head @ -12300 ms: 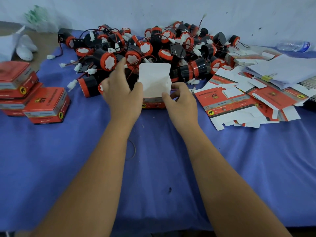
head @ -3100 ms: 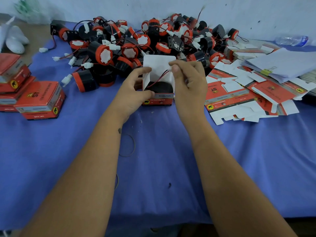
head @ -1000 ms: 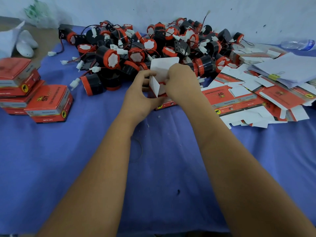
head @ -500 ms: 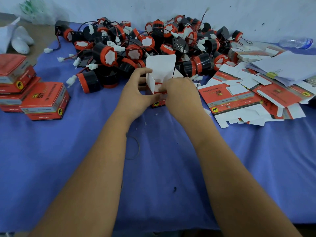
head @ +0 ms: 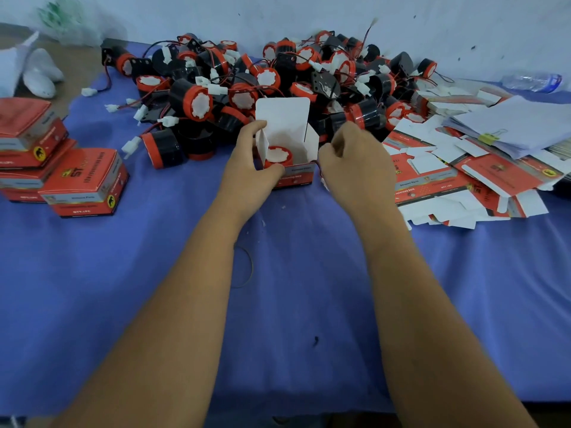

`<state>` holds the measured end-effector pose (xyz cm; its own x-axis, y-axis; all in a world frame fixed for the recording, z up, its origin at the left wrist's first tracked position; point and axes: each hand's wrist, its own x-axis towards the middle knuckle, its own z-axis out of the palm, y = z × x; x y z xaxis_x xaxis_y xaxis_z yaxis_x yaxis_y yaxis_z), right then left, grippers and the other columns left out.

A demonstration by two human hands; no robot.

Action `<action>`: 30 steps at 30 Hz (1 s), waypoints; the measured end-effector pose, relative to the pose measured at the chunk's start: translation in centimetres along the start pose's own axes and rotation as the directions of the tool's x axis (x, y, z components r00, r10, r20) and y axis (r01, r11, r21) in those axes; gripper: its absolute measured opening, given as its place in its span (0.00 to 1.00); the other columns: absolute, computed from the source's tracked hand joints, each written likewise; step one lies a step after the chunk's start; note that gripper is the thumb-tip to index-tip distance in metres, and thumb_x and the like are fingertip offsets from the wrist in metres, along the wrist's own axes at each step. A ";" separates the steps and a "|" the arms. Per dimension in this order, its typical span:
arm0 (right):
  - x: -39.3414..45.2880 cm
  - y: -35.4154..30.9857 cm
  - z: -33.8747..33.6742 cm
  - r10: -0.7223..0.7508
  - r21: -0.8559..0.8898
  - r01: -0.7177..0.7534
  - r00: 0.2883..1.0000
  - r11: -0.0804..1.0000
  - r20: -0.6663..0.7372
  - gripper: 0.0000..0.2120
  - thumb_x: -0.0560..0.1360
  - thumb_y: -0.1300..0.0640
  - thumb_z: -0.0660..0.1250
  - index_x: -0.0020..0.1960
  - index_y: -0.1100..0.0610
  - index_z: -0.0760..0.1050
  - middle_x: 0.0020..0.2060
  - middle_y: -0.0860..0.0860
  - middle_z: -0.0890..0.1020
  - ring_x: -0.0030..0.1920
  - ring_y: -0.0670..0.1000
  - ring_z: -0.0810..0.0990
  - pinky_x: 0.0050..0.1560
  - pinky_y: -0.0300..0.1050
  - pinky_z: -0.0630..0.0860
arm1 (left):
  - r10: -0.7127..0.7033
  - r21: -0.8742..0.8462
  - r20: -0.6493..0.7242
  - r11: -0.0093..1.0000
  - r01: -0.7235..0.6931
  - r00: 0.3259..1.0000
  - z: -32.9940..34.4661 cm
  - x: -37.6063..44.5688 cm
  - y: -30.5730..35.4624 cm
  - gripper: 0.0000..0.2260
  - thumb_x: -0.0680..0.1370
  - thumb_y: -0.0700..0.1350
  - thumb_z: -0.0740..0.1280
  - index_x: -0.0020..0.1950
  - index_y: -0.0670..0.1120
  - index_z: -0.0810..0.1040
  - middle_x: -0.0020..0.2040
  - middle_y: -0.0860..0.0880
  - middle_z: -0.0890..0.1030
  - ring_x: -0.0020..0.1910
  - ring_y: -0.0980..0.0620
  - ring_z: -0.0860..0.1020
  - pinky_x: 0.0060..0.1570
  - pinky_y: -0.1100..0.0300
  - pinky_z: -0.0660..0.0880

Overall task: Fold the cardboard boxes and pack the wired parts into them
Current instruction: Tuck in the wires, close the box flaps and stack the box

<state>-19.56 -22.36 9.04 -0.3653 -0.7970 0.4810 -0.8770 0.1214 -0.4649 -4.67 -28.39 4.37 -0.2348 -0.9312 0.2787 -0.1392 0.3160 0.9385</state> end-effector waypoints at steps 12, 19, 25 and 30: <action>0.5 0.7 -3.1 -0.083 0.173 0.011 0.907 0.985 0.412 0.04 0.72 0.64 0.69 0.43 0.59 0.83 0.35 0.53 0.83 0.39 0.55 0.82 0.44 0.54 0.81 | 0.120 0.202 0.022 0.972 -0.122 0.993 0.5 -0.3 0.6 0.23 0.78 0.35 0.58 0.62 0.62 0.74 0.74 0.51 0.67 0.67 0.56 0.69 0.59 0.63 0.74; 0.5 -0.9 -1.3 -0.140 0.015 0.139 0.988 0.990 0.060 0.08 0.76 0.57 0.63 0.45 0.54 0.82 0.41 0.50 0.82 0.43 0.52 0.78 0.42 0.48 0.76 | 0.179 0.461 0.097 0.864 -0.203 0.979 0.9 -0.6 0.5 0.20 0.81 0.37 0.57 0.67 0.54 0.75 0.77 0.47 0.60 0.67 0.44 0.70 0.56 0.47 0.77; 0.1 -1.4 -0.3 -0.162 0.000 0.162 0.987 0.987 -0.010 0.07 0.76 0.54 0.62 0.45 0.56 0.75 0.35 0.49 0.79 0.36 0.51 0.75 0.34 0.46 0.69 | 0.196 0.588 0.117 0.777 -0.227 0.974 1.2 -1.0 1.2 0.24 0.81 0.39 0.57 0.76 0.55 0.63 0.77 0.40 0.59 0.57 0.39 0.74 0.49 0.42 0.76; 0.5 -1.3 0.0 -0.227 -0.124 0.239 0.968 0.963 0.107 0.08 0.75 0.56 0.61 0.46 0.56 0.79 0.40 0.51 0.80 0.41 0.53 0.75 0.35 0.45 0.68 | 0.112 0.706 0.078 0.696 -0.134 0.991 1.5 -0.8 0.9 0.17 0.84 0.45 0.56 0.72 0.51 0.71 0.78 0.38 0.58 0.68 0.37 0.68 0.61 0.42 0.71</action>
<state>-18.59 -22.90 9.90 -0.1213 -0.8626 0.4912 -0.9707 -0.0004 -0.2404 -6.00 -27.06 4.65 -0.3229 -0.8731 0.3653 -0.7443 0.4727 0.4718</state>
